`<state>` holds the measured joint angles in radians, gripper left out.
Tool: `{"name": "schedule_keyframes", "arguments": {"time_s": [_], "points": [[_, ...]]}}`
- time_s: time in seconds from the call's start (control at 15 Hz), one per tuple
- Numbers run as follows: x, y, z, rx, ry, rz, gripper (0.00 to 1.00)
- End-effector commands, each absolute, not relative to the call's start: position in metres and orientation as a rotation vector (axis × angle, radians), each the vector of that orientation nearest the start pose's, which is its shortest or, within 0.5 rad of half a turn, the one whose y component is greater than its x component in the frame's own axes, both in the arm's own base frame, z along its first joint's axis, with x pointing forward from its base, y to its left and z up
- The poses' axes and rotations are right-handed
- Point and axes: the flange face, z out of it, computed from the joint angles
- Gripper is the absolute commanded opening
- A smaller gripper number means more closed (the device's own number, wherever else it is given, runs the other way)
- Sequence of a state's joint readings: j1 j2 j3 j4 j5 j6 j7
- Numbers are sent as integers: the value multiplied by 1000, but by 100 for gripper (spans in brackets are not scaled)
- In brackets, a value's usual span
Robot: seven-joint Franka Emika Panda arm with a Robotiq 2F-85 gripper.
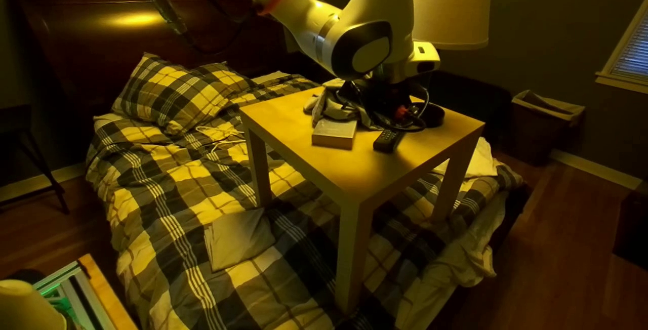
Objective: Press a button on the remote controller
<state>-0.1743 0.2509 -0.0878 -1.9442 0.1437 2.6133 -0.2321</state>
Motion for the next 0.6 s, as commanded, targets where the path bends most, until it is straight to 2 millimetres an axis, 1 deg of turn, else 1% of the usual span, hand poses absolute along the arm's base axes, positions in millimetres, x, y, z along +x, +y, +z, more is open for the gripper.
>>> {"name": "schedule_keyframes", "arguments": {"time_s": [0.0, 0.13, 0.2, 0.33, 0.4, 0.47, 0.53], "points": [[605, -163, 416, -3078, 225, -569, 0], [596, -160, 424, -3086, 243, -458, 0], [591, -159, 430, -3085, 275, -417, 0], [583, -155, 443, -3074, 285, -362, 0], [579, -153, 450, -3063, 294, -340, 11], [575, -151, 457, -3061, 288, -313, 28], [571, -149, 464, -3054, 310, -281, 34]]}}
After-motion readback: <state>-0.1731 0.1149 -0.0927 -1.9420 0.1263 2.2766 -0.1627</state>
